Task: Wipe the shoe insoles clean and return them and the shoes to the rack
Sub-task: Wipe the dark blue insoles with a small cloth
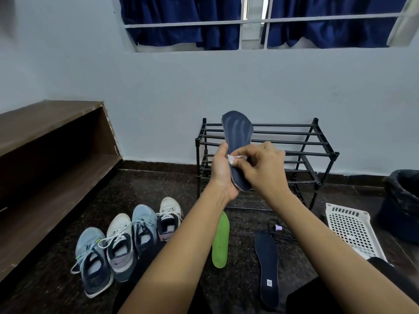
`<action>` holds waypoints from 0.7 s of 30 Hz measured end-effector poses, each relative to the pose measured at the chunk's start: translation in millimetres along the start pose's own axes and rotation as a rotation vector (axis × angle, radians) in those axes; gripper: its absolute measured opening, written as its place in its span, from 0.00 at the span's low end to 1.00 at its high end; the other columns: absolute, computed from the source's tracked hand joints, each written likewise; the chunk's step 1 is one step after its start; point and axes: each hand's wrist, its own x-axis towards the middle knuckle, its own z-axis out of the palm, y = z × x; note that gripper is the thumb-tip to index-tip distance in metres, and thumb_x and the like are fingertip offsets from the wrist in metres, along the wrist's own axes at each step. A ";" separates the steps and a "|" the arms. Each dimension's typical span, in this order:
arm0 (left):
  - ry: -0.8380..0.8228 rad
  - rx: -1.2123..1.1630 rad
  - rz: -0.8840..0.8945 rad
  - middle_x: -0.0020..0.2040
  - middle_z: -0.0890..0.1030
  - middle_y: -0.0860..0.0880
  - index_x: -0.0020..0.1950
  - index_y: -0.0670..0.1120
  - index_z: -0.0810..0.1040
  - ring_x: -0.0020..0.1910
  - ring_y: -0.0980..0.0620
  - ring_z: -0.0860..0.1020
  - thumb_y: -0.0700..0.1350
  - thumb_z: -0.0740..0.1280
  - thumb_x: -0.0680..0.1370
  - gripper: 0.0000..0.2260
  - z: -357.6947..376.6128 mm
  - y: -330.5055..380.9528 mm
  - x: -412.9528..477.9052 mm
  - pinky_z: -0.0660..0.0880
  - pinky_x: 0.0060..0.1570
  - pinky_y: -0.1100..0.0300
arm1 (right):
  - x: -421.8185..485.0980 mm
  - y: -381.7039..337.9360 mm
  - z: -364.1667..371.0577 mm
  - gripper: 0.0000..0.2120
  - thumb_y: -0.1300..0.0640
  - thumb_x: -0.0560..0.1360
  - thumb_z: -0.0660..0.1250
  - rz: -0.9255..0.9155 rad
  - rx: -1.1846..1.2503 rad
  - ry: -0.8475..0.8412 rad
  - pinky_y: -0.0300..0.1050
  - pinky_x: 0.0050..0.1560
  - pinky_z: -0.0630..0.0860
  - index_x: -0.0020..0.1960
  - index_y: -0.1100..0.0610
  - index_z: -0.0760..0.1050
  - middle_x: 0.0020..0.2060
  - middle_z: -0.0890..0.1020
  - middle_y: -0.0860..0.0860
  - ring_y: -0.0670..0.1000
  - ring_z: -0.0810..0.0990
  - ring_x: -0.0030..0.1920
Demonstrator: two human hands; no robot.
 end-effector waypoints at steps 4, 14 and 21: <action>-0.012 0.073 -0.016 0.45 0.81 0.45 0.51 0.44 0.79 0.45 0.48 0.80 0.58 0.50 0.83 0.24 3.9 -10.6 0.9 0.76 0.45 0.56 | 4.6 3.6 -2.6 0.03 0.51 0.71 0.71 0.056 -0.156 0.086 0.44 0.44 0.52 0.44 0.44 0.81 0.33 0.76 0.45 0.50 0.72 0.48; -0.032 0.008 0.047 0.44 0.80 0.43 0.49 0.39 0.80 0.41 0.47 0.80 0.56 0.52 0.81 0.24 -12.3 15.4 2.0 0.78 0.41 0.58 | -2.7 -10.6 -3.4 0.08 0.59 0.66 0.75 -0.052 0.023 -0.208 0.36 0.47 0.67 0.44 0.49 0.84 0.44 0.77 0.50 0.49 0.74 0.46; 0.022 0.021 0.056 0.44 0.84 0.40 0.52 0.39 0.78 0.48 0.45 0.80 0.64 0.51 0.80 0.31 -18.2 28.3 5.2 0.74 0.58 0.52 | -10.6 -11.1 -8.1 0.07 0.60 0.66 0.77 -0.095 0.099 -0.373 0.28 0.41 0.66 0.42 0.51 0.84 0.34 0.73 0.38 0.36 0.72 0.42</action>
